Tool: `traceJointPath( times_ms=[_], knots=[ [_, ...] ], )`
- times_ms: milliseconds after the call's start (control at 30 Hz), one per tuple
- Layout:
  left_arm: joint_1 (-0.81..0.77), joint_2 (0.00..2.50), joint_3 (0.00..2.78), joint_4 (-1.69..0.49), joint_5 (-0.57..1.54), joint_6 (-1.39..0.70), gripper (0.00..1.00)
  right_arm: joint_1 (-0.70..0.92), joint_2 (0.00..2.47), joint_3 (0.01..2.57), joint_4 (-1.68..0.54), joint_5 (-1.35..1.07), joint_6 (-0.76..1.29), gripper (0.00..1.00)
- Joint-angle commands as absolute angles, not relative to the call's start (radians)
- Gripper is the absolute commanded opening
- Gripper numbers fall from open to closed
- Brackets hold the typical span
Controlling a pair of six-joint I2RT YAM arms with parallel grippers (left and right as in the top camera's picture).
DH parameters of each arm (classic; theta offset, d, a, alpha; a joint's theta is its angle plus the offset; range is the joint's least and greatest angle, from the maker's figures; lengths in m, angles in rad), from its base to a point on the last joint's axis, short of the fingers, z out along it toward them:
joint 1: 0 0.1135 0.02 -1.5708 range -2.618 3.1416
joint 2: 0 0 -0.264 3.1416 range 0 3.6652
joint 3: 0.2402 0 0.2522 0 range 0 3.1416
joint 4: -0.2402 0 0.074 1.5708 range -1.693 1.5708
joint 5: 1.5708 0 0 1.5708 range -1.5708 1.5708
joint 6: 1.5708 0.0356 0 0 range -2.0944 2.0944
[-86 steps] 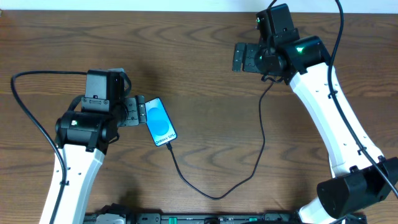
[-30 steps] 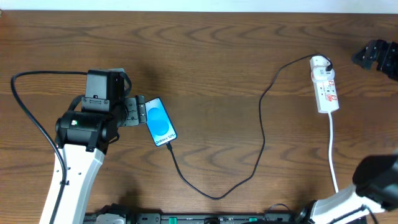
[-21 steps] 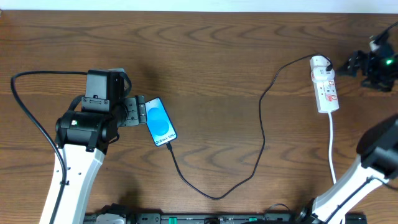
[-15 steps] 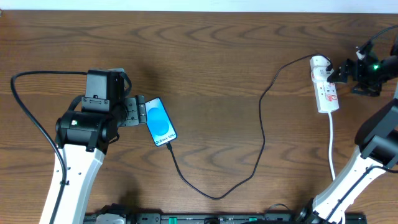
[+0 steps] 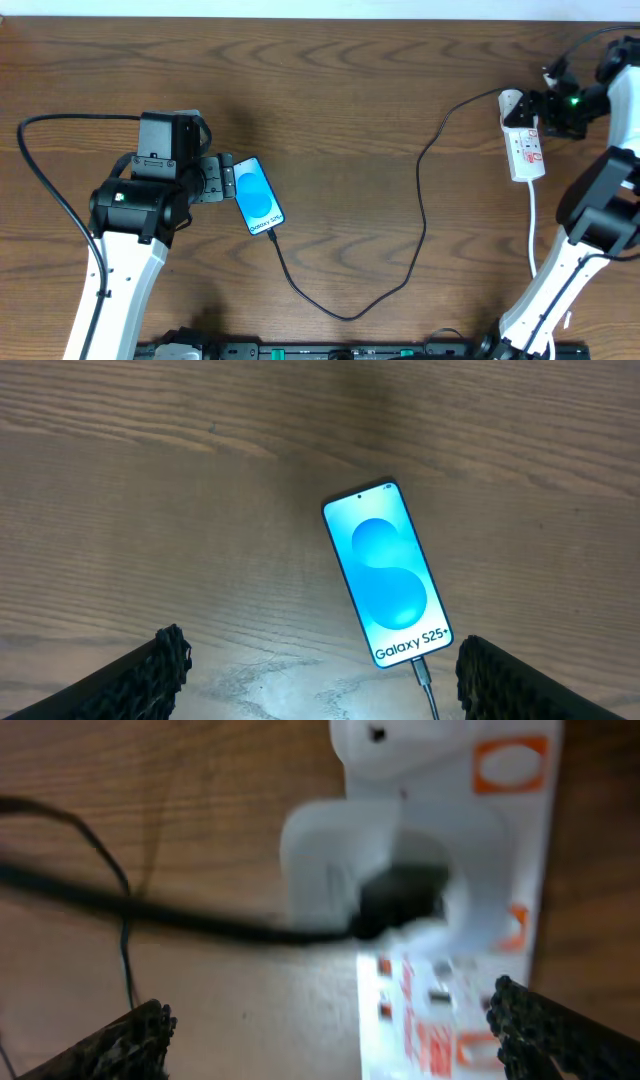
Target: Plug charger to phone and switch on socket
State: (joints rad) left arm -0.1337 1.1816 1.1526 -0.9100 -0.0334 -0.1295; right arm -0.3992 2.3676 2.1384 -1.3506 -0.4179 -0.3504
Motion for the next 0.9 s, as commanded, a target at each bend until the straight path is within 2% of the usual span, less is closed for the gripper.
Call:
traceJointPath(
  times_ms=[0,300,867],
  knots=[
    [-0.136,1.183,1.169,-0.912,-0.053,-0.120,0.88,-0.379,2.376,2.146,-1.325,-0.421,-0.360,0.99],
    [-0.136,1.183,1.169,-0.912,-0.053,-0.120,0.88,-0.361,2.376,2.140,-1.282,-0.421,-0.425,0.99],
    [-0.136,1.183,1.169,-0.912,-0.053,-0.120,0.87,-0.358,2.376,2.084,-1.213,-0.427,-0.382,0.99]
  ],
)
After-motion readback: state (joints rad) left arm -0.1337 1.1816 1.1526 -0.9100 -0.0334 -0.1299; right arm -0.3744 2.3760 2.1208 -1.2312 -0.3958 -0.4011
